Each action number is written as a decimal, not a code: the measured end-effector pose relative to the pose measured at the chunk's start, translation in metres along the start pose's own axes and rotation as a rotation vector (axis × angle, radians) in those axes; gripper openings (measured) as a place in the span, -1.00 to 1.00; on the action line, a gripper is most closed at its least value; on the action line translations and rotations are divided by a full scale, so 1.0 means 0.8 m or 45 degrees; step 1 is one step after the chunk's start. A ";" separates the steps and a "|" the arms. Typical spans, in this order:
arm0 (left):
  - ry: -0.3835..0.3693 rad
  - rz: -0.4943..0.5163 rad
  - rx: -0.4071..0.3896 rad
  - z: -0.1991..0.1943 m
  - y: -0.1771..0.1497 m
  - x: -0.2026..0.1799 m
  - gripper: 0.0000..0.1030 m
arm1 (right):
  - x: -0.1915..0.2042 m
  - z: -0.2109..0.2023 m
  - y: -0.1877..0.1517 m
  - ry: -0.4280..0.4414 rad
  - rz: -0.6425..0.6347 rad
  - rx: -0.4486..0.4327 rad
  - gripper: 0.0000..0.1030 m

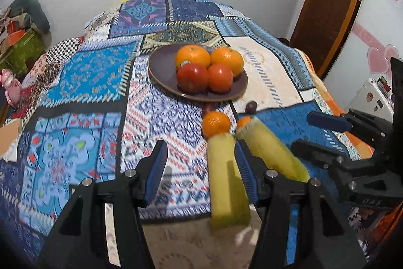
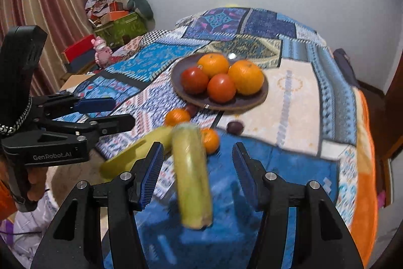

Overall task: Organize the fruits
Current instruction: 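Grasp a green gourd with the right tool while the left tool grasps the other gourd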

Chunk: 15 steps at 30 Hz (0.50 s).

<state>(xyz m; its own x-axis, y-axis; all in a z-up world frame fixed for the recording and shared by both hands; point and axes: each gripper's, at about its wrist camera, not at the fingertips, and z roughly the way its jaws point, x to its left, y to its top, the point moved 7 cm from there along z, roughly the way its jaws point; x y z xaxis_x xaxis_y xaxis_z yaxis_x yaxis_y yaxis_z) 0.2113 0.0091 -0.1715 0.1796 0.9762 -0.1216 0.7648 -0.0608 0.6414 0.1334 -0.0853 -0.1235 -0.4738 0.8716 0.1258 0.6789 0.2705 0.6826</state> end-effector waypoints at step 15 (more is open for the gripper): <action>-0.042 0.008 0.084 0.031 -0.038 -0.026 -0.03 | -0.001 0.031 -0.033 0.057 0.088 0.076 -0.26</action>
<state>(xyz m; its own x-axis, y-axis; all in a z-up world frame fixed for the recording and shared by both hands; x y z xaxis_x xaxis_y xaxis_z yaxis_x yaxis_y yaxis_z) 0.2001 -0.0149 -0.2073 0.2036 0.9685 -0.1435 0.8025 -0.0811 0.5912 0.1296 -0.0833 -0.1593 -0.4487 0.8701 0.2039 0.7422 0.2357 0.6273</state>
